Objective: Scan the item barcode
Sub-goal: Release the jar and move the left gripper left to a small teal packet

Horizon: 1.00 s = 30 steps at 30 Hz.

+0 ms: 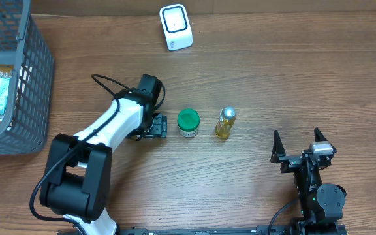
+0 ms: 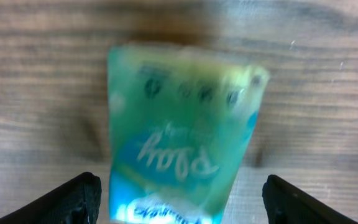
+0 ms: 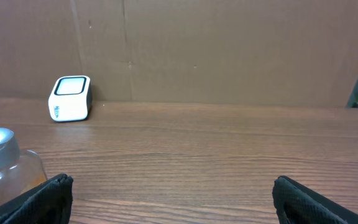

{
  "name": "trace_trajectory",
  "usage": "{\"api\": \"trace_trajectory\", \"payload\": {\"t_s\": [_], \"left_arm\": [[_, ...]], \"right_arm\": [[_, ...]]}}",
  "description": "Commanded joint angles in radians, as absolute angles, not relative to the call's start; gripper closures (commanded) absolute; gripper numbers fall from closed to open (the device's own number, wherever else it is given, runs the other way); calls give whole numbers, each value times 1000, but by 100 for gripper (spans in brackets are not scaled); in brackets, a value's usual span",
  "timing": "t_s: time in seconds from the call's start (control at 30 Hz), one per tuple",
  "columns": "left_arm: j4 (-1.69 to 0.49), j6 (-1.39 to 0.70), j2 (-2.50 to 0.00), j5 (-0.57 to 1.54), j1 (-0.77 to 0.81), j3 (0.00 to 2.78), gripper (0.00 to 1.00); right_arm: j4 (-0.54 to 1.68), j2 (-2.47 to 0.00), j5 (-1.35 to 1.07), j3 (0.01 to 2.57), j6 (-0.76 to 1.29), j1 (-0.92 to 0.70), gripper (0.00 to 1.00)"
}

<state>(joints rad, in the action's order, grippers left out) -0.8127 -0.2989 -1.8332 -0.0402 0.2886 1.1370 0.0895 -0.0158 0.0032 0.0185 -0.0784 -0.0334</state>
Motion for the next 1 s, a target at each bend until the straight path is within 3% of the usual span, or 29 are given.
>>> {"api": "trace_trajectory", "payload": {"t_s": [0.0, 0.17, 0.4, 0.6, 0.97], "left_arm": [[-866, -206, -1816, 102, 218, 1232, 14], [-934, -90, -1816, 332, 97, 1329, 18], [-928, -13, -1818, 329, 54, 1273, 30], [-810, -65, -1819, 299, 59, 1155, 56], [-772, -101, -1819, 252, 59, 1132, 58]], "right_arm": [[84, -14, -2, 8, -80, -33, 0], [84, -14, -2, 8, -80, -33, 0], [84, -14, -2, 8, -80, -33, 0], [84, -14, -2, 8, -80, -33, 0], [84, -14, -2, 8, -80, -33, 0]]}}
